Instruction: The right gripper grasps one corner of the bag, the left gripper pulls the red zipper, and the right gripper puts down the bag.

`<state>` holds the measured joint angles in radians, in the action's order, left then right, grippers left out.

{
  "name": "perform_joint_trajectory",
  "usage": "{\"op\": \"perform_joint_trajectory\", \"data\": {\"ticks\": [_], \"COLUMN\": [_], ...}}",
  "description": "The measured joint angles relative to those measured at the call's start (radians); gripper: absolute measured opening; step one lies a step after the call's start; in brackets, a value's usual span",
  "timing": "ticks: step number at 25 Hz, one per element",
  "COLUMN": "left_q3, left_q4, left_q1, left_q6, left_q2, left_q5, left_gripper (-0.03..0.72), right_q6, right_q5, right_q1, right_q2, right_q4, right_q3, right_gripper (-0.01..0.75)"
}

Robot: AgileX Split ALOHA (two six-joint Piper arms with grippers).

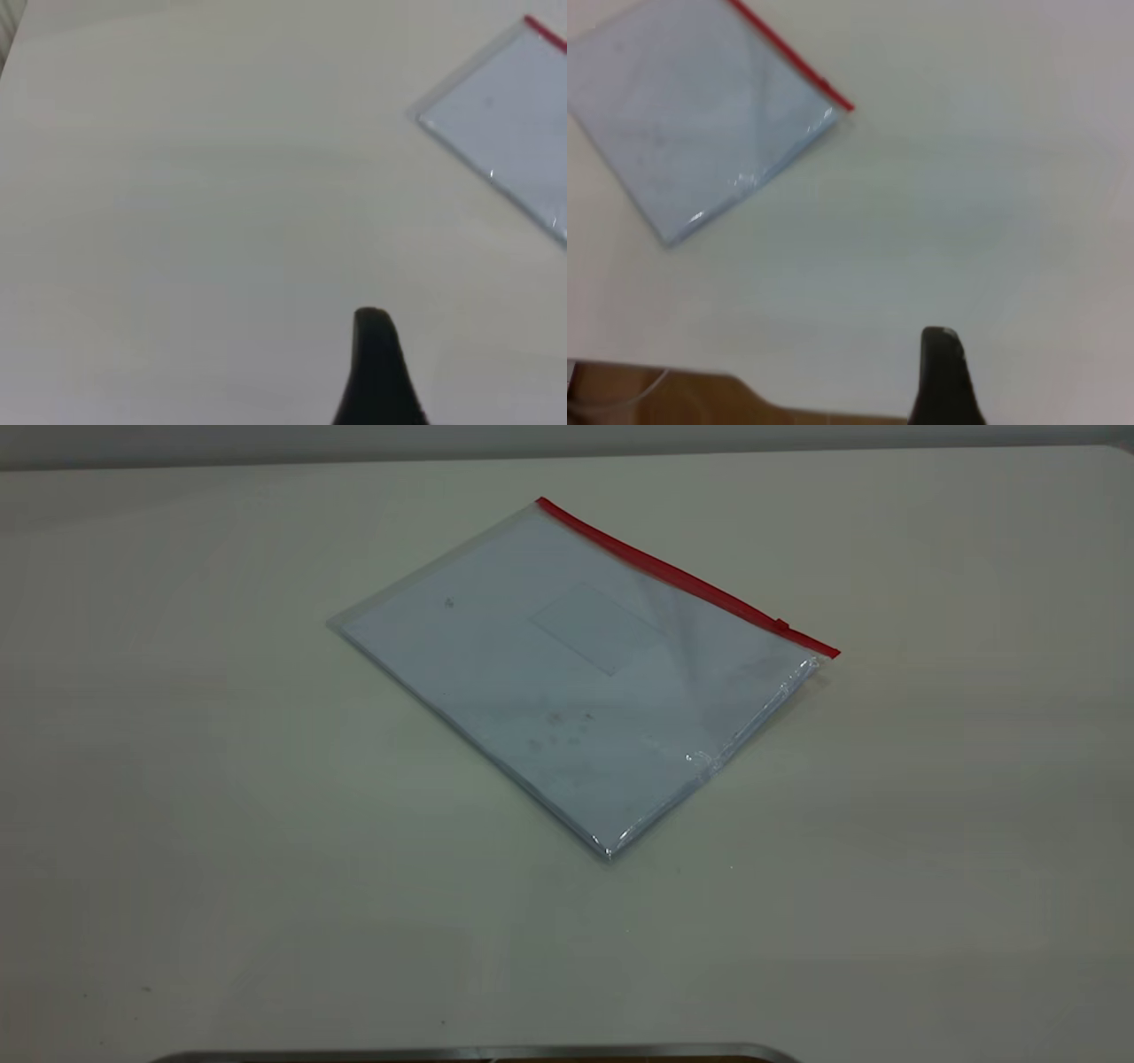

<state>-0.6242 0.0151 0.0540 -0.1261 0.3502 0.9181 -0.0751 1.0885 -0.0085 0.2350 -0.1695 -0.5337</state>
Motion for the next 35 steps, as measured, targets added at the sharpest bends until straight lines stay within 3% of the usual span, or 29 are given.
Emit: {"op": "perform_joint_trajectory", "data": {"ticks": [7, 11, 15, 20, 26, 30, 35], "left_q3": [-0.086, -0.145, -0.227, -0.345, -0.489, -0.570, -0.639], "left_q4": [-0.139, -0.225, -0.366, -0.600, -0.839, -0.872, -0.876], "left_q1": [0.000, 0.000, 0.000, 0.000, 0.000, 0.000, 0.000], "left_q6": [0.047, 0.168, 0.386, 0.756, 1.121, 1.234, 1.249], "left_q2": [0.429, 0.664, 0.881, 1.150, 1.399, 1.507, 1.578], "left_q5": [-0.244, -0.381, -0.447, -0.450, -0.332, -0.249, -0.240], "left_gripper": [0.580, 0.580, 0.580, 0.580, 0.580, 0.580, 0.580], "right_q6": [-0.016, -0.025, -0.104, -0.245, -0.517, -0.765, -1.155], "right_q5": [-0.239, -0.352, -0.432, -0.520, -0.619, -0.662, -0.675], "right_q1": [0.000, 0.000, 0.000, 0.000, 0.000, 0.000, 0.000], "right_q2": [0.350, 0.534, 0.711, 0.939, 1.227, 1.401, 1.607], "right_q4": [-0.035, -0.091, -0.179, -0.315, -0.564, -0.793, -1.173], "right_q3": [-0.027, -0.027, -0.028, -0.028, -0.032, -0.038, -0.082], "right_gripper": [0.570, 0.570, 0.570, 0.570, 0.570, 0.570, 0.570]}}
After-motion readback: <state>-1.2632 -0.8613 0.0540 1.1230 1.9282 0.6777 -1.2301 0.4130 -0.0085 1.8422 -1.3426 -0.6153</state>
